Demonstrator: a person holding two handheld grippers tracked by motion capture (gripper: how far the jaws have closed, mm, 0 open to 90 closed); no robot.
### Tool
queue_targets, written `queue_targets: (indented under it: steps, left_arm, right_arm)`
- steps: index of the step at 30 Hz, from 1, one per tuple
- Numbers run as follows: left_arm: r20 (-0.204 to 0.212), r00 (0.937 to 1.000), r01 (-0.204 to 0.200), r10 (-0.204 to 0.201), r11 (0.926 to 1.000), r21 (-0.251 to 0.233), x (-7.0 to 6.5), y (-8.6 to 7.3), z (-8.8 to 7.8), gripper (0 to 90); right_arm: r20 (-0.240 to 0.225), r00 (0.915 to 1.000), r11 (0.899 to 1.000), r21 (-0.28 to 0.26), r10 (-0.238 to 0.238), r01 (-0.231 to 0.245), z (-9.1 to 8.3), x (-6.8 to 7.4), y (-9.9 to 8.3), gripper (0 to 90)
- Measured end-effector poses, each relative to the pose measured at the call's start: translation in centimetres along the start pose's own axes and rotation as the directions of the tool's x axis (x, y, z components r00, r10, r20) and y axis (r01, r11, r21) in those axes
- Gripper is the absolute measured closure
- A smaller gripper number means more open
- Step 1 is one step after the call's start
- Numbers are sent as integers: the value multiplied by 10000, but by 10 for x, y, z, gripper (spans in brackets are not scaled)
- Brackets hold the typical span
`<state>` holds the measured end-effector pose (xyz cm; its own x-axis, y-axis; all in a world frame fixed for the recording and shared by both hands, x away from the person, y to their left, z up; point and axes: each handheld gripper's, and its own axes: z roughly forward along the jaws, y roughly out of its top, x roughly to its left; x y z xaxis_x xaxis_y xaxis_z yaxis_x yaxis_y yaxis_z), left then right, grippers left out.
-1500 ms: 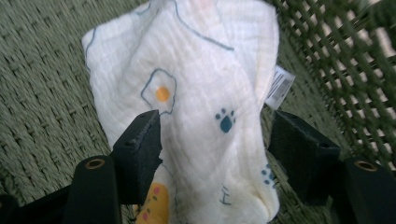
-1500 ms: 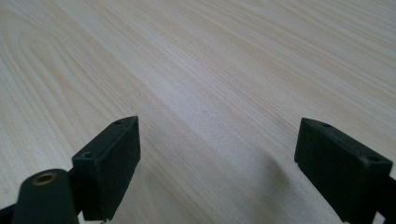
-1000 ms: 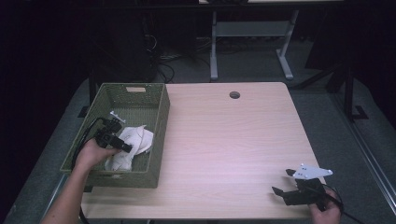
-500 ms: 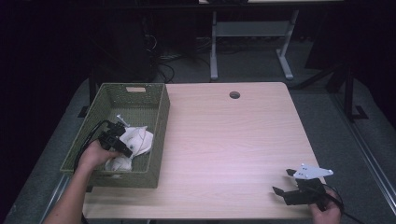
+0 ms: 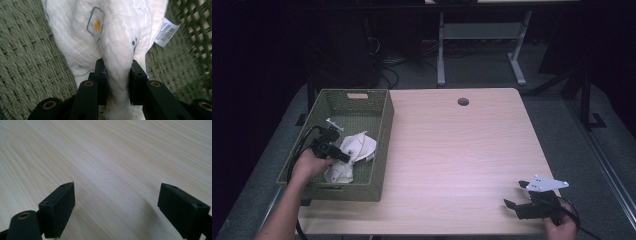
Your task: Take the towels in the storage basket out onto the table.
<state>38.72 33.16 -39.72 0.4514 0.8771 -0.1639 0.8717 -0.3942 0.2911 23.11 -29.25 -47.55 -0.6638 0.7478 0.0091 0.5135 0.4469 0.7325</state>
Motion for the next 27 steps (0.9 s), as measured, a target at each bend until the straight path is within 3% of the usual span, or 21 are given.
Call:
queue_targets:
  steps: [7,11,13,19,20,22,23,25,27]
  left_arm:
    - [120,9992,400,-394,9977,-549,3,-3,-11,731]
    - [463,9978,528,-485,9939,-970,4,-5,-19,734]
    - [535,9975,537,-473,9906,-1257,3,-5,-25,735]
    - [1272,9909,689,-434,9766,-2039,1,-9,-41,736]
    - [1382,9896,718,-409,9713,-2270,1,-10,-46,736]
    - [1481,9883,718,-372,9691,-2358,1,-11,-48,735]
    - [1354,9902,660,-339,9684,-2405,2,-12,-49,735]
    - [875,9957,497,-314,9752,-2157,2,-12,-48,735]
    - [1034,9937,662,-436,9717,-2269,4,-14,-49,735]
  right_arm:
    - [13,10000,10000,-42,34,-34,-1,-1,-1,140]
    - [62,9999,9998,-109,148,-147,-3,-2,-2,140]
    - [67,9998,9998,-120,187,-186,-4,-2,-1,140]
    - [66,10000,9999,-105,69,-68,-3,2,1,140]
    - [74,9999,9999,-116,97,-96,-3,3,1,140]
    - [74,9999,9999,-124,100,-99,-2,4,1,140]
    - [73,9999,9999,-117,104,-103,-2,4,1,140]
    - [89,9999,9999,-91,133,-132,-2,3,1,140]
    - [85,9999,9998,-111,134,-133,-2,1,0,140]
